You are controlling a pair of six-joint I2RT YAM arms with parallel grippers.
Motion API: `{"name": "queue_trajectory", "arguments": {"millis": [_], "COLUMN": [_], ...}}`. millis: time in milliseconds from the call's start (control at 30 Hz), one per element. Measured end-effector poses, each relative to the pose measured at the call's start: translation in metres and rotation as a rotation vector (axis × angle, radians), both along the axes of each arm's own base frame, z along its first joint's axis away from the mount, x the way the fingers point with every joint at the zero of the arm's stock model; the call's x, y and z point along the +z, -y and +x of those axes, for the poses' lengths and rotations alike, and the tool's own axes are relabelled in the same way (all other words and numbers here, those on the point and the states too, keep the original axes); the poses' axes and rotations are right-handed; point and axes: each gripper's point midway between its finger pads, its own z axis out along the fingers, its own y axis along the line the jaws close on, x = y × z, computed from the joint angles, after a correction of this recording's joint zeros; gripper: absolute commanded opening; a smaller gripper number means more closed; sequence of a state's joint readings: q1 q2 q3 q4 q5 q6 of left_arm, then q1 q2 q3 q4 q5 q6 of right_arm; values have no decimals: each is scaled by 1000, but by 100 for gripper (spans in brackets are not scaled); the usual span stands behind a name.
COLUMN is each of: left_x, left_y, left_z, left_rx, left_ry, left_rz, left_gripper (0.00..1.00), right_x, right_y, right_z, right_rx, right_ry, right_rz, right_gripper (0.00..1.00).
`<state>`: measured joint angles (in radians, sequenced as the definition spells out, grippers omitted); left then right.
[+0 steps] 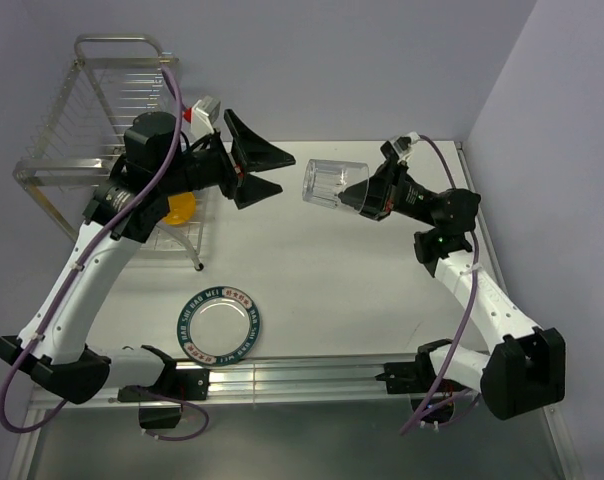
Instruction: Load the mixed dishes into the dish rack
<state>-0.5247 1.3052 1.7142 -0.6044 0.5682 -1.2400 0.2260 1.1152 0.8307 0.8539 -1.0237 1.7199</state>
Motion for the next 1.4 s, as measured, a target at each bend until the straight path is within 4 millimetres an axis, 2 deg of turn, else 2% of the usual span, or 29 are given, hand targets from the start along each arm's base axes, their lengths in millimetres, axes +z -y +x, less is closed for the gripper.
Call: {"name": "queue_trajectory", "arguments": {"millis": [200, 500, 733, 1067, 1233, 1400], "left_x": [-7, 23, 29, 26, 25, 20], "left_y": [8, 13, 14, 15, 17, 18], "left_z": [-5, -11, -13, -13, -15, -14], "left_rx": [-52, -107, -123, -127, -133, -131], "left_ry": [-82, -78, -82, -87, -85, -89], "left_rz": [-80, -224, -256, -255, -253, -238], "left_gripper": [99, 99, 99, 99, 96, 82], "right_x": [7, 20, 14, 16, 17, 16], "right_y": [-1, -10, -22, -30, -33, -37], "right_z": [2, -4, -5, -1, 0, 4], "right_rx": [56, 99, 130, 130, 135, 140], "right_ry": [-2, 31, 30, 43, 46, 39], "right_rz": [49, 56, 46, 23, 16, 13], "right_gripper": [0, 0, 0, 0, 0, 0]}}
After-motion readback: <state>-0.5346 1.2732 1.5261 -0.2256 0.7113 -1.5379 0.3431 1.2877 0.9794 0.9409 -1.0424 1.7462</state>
